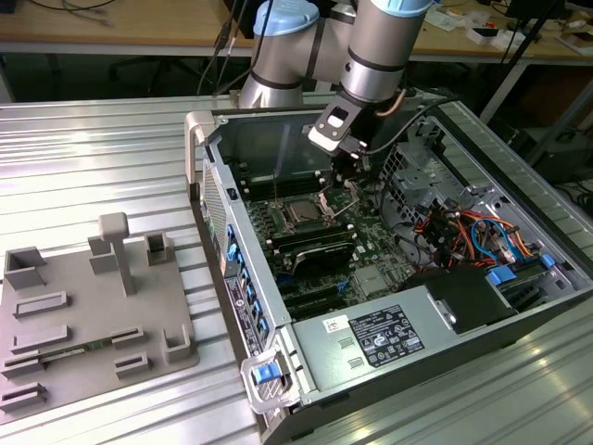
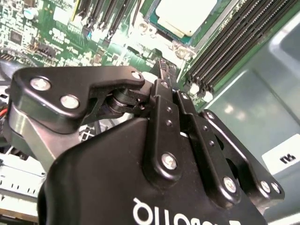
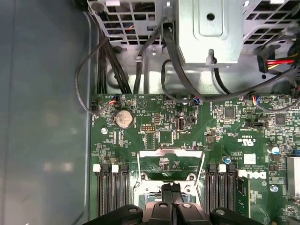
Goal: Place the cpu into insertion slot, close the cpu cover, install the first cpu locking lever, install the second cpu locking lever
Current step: 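Close the cpu cover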
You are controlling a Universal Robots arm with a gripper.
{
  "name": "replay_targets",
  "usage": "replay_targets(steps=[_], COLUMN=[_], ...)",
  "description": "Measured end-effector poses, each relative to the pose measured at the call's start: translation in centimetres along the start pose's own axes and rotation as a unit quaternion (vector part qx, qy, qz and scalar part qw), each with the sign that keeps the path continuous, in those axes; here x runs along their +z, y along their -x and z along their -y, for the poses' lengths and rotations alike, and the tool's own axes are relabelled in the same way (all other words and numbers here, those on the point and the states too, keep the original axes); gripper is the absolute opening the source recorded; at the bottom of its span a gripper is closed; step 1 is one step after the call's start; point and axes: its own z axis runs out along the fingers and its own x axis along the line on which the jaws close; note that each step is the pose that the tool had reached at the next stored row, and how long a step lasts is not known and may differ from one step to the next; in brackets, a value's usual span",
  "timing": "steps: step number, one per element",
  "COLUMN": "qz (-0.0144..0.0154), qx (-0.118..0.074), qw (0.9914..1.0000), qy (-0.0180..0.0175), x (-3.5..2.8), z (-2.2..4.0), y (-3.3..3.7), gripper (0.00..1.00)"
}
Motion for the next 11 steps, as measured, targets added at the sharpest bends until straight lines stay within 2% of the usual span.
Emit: replay_targets(steps=[1,3,11], qz=[0.0,0.0,0.0001], qx=[0.0,0.0,0.0], qw=[1.0,1.0,1.0], qy=[0.0,0.0,0.0], x=[-0.39,-0.74,-0.77], z=[-0.07,-0.35,-2.71], y=[0.01,0.01,0.04], gripper=[0.11,0.11,0.11])
